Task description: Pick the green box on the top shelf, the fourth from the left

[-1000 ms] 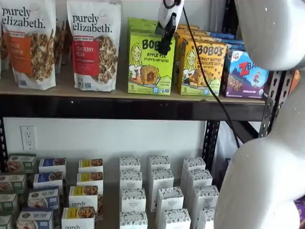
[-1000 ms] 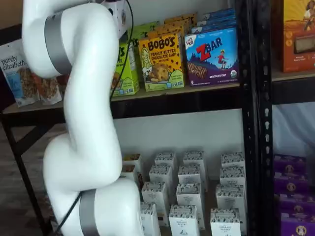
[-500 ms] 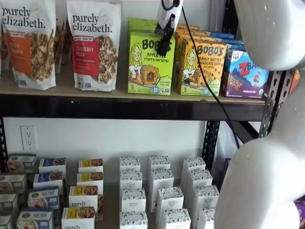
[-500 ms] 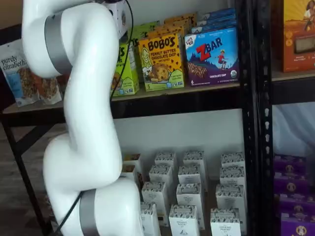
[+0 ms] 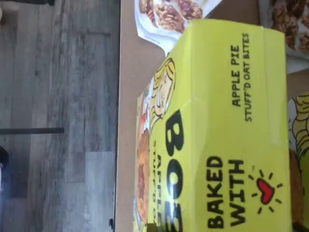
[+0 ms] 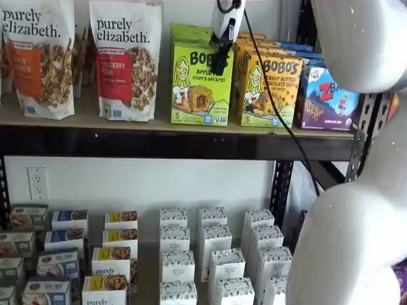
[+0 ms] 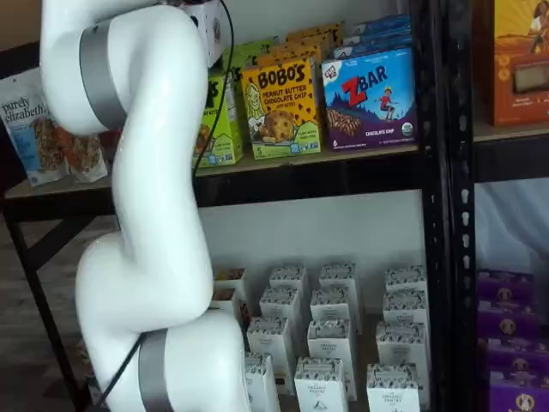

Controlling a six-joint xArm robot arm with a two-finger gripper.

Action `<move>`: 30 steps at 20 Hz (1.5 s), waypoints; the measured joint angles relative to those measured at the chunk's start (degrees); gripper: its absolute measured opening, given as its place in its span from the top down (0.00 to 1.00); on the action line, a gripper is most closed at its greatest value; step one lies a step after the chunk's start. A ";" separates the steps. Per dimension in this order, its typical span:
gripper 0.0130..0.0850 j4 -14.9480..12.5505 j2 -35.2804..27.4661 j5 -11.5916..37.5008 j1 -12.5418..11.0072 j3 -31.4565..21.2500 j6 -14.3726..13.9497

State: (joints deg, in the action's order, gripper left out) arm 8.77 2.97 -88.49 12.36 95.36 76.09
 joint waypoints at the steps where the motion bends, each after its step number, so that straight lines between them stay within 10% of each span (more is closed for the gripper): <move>1: 0.33 0.01 -0.03 -0.10 -0.03 0.09 0.02; 17: 0.33 -0.36 -0.42 -1.60 0.34 0.85 -0.32; 23: 0.56 -0.08 -0.09 -1.29 0.36 0.42 -0.39; 30: 0.56 -0.20 -0.80 -3.42 0.48 1.80 -0.54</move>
State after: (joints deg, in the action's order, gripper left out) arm 8.58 2.16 -91.90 12.84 97.16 75.55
